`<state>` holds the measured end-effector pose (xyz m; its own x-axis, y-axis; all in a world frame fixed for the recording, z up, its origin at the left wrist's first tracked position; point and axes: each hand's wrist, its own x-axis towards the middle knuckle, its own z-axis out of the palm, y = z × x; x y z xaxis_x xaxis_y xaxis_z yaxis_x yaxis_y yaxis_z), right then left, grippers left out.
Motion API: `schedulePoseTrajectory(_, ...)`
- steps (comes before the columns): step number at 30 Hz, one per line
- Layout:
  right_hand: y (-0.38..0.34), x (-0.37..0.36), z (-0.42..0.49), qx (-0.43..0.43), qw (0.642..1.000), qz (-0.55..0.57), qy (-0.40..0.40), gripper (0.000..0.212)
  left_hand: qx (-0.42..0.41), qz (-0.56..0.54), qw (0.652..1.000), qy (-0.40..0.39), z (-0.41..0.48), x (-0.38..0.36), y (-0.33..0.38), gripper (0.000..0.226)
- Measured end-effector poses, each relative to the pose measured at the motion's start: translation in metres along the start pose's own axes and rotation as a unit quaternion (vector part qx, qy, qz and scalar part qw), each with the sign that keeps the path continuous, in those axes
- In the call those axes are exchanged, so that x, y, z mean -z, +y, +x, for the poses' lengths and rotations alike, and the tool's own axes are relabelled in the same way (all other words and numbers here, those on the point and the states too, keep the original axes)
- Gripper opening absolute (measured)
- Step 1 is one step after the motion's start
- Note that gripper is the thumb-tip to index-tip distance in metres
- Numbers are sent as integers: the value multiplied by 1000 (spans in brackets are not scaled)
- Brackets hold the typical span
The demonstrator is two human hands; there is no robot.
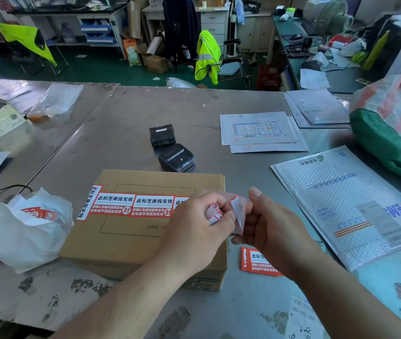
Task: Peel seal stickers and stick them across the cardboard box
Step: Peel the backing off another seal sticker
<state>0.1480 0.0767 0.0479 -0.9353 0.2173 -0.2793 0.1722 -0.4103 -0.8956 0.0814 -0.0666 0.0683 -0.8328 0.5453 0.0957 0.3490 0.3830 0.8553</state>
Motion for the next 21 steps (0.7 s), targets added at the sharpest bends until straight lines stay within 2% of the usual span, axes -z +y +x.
schedulePoseTrajectory(2,0,1,-1,10,999,-31,-3,52,-7,5,1000,-3,0,0,1,16)
schedulePoseTrajectory(6,2,3,0,30,997,-65,-3,83,-12,-6,1000,-14,1,0,2,13)
schedulePoseTrajectory(7,2,3,0,33,997,-64,-2,81,-11,-10,1000,-15,2,0,2,13)
schedulePoseTrajectory(10,1,4,0,48,997,-62,8,57,3,-33,999,-23,3,0,1,14)
schedulePoseTrajectory(15,0,4,1,74,993,-80,44,31,45,-139,988,-54,4,2,-2,18)
schedulePoseTrajectory(21,-1,4,6,72,991,-75,85,26,136,-255,957,-27,6,12,-8,12)
